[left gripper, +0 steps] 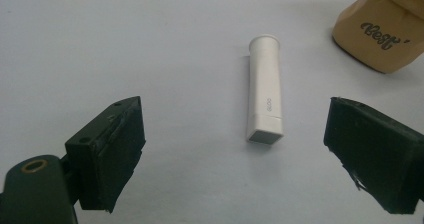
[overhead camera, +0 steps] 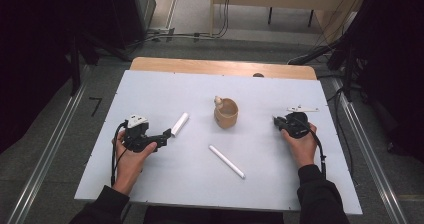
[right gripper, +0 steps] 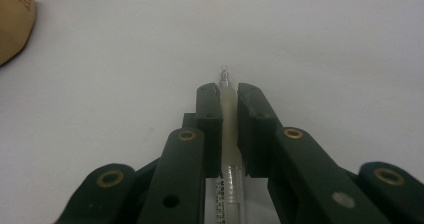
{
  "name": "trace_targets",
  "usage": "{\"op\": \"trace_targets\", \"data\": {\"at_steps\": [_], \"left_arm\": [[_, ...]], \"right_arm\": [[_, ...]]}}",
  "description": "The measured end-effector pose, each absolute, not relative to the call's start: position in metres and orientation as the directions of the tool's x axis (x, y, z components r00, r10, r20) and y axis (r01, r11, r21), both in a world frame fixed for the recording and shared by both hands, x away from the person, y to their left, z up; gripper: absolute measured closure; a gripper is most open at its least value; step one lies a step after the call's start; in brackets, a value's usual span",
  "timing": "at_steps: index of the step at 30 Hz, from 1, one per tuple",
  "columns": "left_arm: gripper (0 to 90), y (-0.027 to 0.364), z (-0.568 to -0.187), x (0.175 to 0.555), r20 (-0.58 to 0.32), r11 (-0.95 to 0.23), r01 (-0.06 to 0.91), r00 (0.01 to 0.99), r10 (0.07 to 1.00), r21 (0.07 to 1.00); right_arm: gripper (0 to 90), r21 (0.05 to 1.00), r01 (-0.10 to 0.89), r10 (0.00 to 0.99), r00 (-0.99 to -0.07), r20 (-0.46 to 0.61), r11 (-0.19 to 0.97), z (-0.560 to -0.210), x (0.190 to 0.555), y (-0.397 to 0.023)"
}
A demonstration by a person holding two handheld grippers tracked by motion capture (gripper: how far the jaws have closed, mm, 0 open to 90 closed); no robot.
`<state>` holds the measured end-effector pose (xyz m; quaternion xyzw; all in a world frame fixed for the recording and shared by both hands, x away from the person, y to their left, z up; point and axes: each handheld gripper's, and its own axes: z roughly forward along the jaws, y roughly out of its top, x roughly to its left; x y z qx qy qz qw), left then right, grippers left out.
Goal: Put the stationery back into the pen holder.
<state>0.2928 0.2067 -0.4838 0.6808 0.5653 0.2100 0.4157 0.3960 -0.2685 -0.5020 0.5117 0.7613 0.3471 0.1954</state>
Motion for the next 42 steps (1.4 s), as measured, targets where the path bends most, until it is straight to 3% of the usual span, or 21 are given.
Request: {"op": "trace_targets", "data": {"at_steps": [23,42], "left_arm": [[10.5,0.199,-0.481,0.29,-0.193,-0.024,0.595,0.299,0.934,0.803],[10.6,0.165,-0.474,0.279,-0.183,-0.096,0.589,0.396,0.9,0.802]], "right_arm": [[79.0,0.765,0.623,0.89,-0.429,0.156,0.166,-0.484,0.385,-0.269],[79.0,0.798,0.58,0.844,-0.501,0.192,0.163,-0.462,0.368,-0.253]]}}
